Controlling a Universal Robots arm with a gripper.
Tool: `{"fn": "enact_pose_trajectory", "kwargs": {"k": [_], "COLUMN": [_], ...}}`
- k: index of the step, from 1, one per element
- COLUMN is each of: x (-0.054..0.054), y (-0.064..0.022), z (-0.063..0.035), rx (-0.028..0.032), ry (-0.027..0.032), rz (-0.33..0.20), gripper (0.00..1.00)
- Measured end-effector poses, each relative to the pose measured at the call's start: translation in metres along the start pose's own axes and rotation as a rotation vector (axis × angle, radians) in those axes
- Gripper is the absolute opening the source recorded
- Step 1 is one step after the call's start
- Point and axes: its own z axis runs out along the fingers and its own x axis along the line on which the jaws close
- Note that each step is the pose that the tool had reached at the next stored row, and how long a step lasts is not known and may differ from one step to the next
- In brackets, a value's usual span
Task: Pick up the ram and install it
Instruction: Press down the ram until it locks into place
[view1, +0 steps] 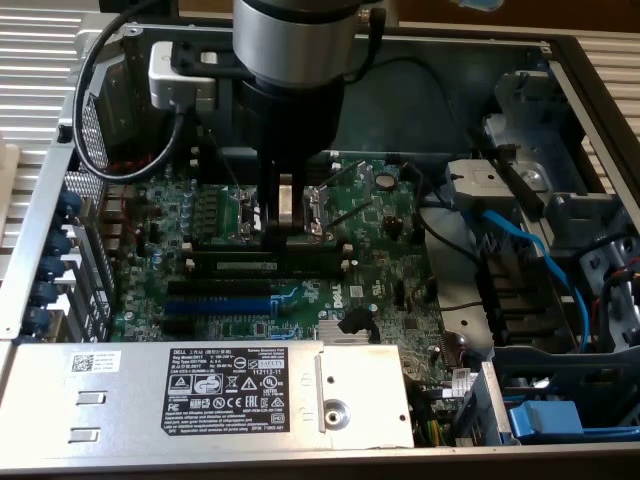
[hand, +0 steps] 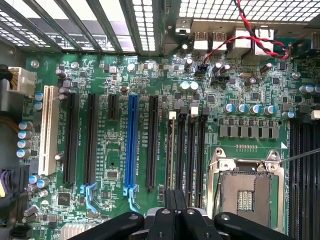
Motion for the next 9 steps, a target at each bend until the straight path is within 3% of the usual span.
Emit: {"fn": "enact_pose_trajectory", "kwargs": {"k": [9], "x": [0.0001], "y": [0.0005], "z": [-0.0105], "rx": [0.0001], "ry": [0.0000], "rz": [0.000], "gripper": [0.10]}}
